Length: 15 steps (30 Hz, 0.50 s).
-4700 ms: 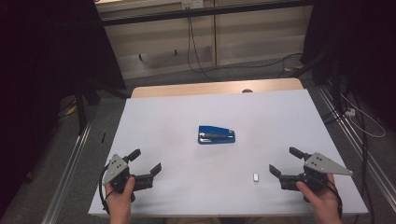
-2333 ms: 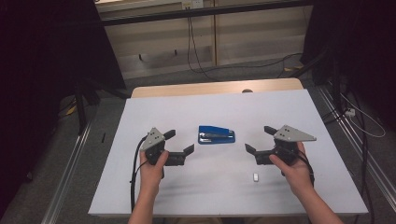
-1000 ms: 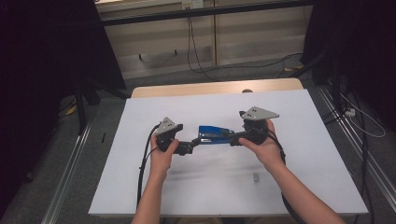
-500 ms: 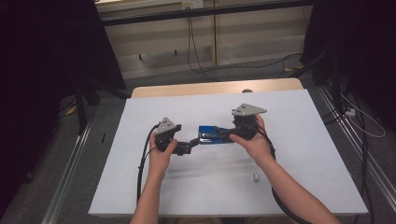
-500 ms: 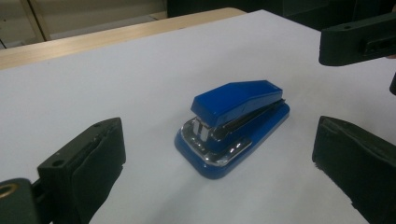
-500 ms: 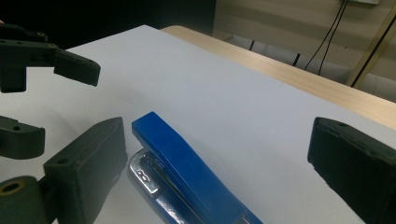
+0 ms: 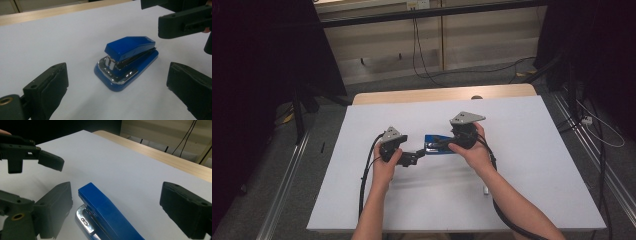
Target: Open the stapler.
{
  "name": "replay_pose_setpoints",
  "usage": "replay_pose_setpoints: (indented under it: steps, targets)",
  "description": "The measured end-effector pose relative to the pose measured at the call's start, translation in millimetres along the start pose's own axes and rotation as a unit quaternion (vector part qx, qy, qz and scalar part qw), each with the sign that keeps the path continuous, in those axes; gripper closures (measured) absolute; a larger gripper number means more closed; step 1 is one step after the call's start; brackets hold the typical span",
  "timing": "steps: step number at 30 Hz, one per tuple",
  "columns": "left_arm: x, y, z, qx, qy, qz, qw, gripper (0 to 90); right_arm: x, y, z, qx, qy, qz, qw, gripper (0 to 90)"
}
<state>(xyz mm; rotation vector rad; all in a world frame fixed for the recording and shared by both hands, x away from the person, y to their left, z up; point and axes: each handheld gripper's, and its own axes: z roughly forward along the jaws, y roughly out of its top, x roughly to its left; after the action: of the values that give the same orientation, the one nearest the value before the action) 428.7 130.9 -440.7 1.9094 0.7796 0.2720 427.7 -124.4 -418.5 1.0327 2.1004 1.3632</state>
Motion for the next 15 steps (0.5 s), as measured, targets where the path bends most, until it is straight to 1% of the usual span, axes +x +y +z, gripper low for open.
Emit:
replay_pose_setpoints:
  steps: [3,4,6,7,9,11,15]
  targets:
    - [0.4,-0.9,0.9,0.009,0.002,0.002,1.0000,4.1,0.8,-0.1,2.9,0.002,0.005,0.002,1.0000,14.9]
    - [0.2,-1.1,1.1,0.011,0.002,0.002,0.9999,4.1,1.9,-0.1,6.2,0.004,0.009,0.001,1.0000,15.5]
    - [0.3,-1.5,1.7,0.014,0.000,0.004,0.9999,4.1,2.2,0.1,7.2,0.005,0.010,0.002,0.9999,16.1]
    - [0.4,-1.8,2.4,0.015,0.001,0.004,0.9999,4.3,3.0,0.8,9.9,0.007,0.014,0.001,0.9999,18.0]
    - [1.0,-2.5,3.4,0.015,0.001,-0.003,0.9999,4.3,3.8,1.4,11.4,0.008,0.015,0.001,0.9999,18.2]
    - [1.7,-3.0,4.5,0.016,0.004,-0.004,0.9999,4.4,5.6,2.0,14.1,0.010,0.014,-0.005,0.9998,19.1]
    - [1.8,-3.6,6.0,0.020,0.006,-0.002,0.9998,4.7,9.8,-0.3,21.6,0.017,0.020,-0.008,0.9996,19.6]
